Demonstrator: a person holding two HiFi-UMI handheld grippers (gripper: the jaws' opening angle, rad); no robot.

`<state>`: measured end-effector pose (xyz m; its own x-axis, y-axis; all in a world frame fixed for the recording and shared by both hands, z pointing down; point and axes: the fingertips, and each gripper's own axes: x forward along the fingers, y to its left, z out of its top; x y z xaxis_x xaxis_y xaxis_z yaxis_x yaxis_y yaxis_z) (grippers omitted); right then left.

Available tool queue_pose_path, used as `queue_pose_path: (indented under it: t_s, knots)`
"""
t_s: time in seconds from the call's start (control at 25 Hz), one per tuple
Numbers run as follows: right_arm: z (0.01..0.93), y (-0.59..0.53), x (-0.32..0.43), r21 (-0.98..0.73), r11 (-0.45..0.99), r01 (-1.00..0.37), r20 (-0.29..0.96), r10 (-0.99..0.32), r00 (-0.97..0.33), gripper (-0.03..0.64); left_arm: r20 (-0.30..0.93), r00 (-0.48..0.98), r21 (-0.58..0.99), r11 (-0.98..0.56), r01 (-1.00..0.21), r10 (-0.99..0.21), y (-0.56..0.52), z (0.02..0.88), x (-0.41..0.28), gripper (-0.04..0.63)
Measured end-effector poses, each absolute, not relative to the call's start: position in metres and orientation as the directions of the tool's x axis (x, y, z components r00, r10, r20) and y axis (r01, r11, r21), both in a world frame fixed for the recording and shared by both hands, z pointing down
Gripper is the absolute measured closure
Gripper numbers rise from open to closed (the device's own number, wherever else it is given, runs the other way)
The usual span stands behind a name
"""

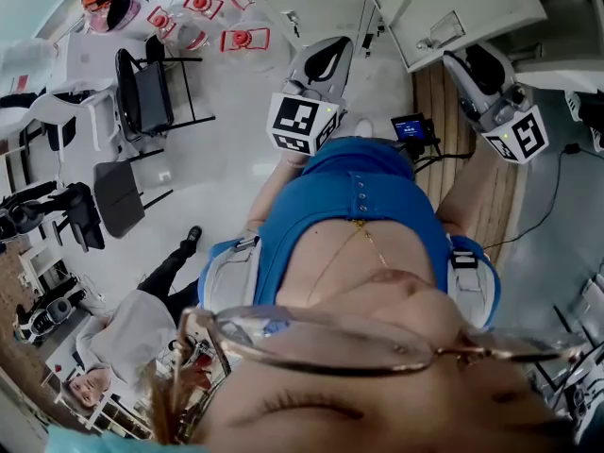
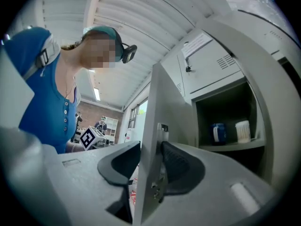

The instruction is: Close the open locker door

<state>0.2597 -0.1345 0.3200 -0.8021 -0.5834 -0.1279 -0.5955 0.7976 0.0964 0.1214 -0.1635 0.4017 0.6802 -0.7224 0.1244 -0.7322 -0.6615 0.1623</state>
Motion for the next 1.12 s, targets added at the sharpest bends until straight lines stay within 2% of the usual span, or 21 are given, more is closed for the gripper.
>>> queue_pose_path:
  t_s: [0.56, 0.76, 1.0, 1.12]
  knots:
    - [0.309, -0.125, 0.221, 0.102, 0.889, -0.447, -0.123, -0.435, -0.892, 0.437, 0.118, 0.675, 0.174, -0.654, -0.736, -0.728, -0.164, 0.392, 0.107, 0.595]
    - [0.32, -0.127, 0.199, 0.115, 0.907, -0.406, -0.066, -0.4, -0.914, 0.437, 0.117, 0.668, 0.18, -0.646, -0.742, -0.735, -0.166, 0.394, 0.098, 0.595]
    - [0.32, -0.125, 0.173, 0.126, 0.941, -0.315, -0.067, -0.309, -0.949, 0.446, 0.119, 0.656, 0.189, -0.631, -0.752, -0.745, -0.169, 0.397, 0.087, 0.595]
    - [0.316, -0.125, 0.16, 0.129, 0.948, -0.292, -0.048, -0.288, -0.956, 0.48, 0.116, 0.646, 0.194, -0.62, -0.76, -0.755, -0.169, 0.391, 0.081, 0.595]
